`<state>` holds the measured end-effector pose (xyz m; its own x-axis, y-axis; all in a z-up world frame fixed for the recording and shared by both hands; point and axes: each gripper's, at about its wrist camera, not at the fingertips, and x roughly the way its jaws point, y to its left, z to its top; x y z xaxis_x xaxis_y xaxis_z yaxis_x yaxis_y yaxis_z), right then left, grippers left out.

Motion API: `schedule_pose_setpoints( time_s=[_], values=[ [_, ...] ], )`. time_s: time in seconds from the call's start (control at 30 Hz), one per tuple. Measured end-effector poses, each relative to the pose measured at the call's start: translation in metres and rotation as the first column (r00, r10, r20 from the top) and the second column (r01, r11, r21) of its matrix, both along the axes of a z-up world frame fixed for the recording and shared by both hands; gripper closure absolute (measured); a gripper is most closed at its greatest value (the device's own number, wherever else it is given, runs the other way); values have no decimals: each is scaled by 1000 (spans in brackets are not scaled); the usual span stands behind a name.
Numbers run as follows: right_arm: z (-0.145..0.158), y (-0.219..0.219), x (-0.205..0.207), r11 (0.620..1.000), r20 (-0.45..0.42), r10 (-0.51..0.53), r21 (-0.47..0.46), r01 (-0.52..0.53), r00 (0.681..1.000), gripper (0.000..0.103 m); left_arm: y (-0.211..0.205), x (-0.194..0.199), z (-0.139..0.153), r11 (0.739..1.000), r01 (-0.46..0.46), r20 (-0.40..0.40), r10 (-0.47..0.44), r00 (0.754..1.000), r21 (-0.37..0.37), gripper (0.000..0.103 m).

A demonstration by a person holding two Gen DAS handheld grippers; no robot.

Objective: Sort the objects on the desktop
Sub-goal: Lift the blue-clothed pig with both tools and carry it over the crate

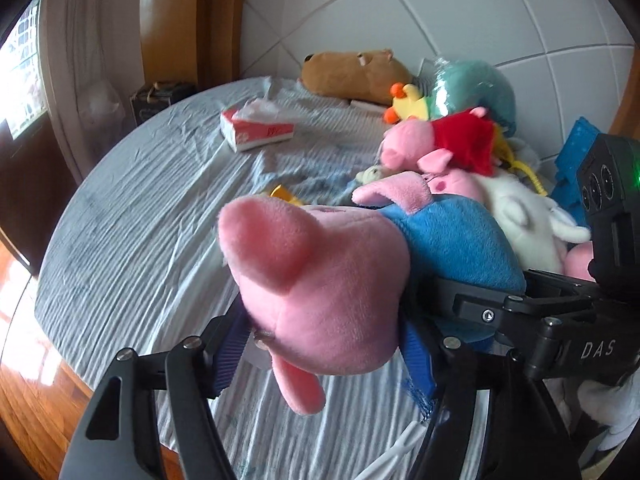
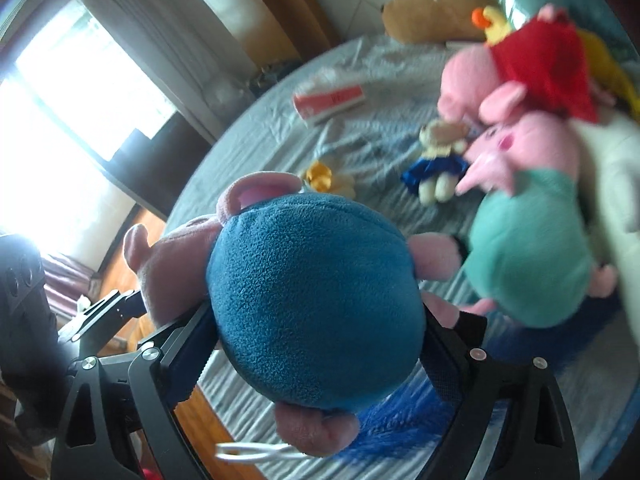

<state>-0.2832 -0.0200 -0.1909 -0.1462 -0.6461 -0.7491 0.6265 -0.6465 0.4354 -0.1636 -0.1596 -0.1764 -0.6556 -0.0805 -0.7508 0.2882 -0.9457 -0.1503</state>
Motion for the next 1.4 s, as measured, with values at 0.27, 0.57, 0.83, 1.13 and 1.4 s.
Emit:
schedule_pose_setpoints(
  time_s=[0.27,0.57,0.83,1.13,1.4],
  values=[
    [54,47,20,995,-101,-94,-45,90,990,11,38,5,52,994,102,-99,-106,989,-38,35],
    [97,120,47,967,-187,-253,-76,243,949,11,100,6,86,957,284,-165,-291,942,-63,35],
    [133,203,75,903,-253,-429,-92,420,867,11,176,1,112,873,482,-217,-487,846,-80,35],
    [186,310,127,770,-344,-625,-120,627,701,11,284,2,152,713,690,-280,-693,664,-127,35],
    [220,397,175,639,-403,-735,-141,756,546,11,376,6,177,581,796,-308,-799,516,-174,35]
  ],
)
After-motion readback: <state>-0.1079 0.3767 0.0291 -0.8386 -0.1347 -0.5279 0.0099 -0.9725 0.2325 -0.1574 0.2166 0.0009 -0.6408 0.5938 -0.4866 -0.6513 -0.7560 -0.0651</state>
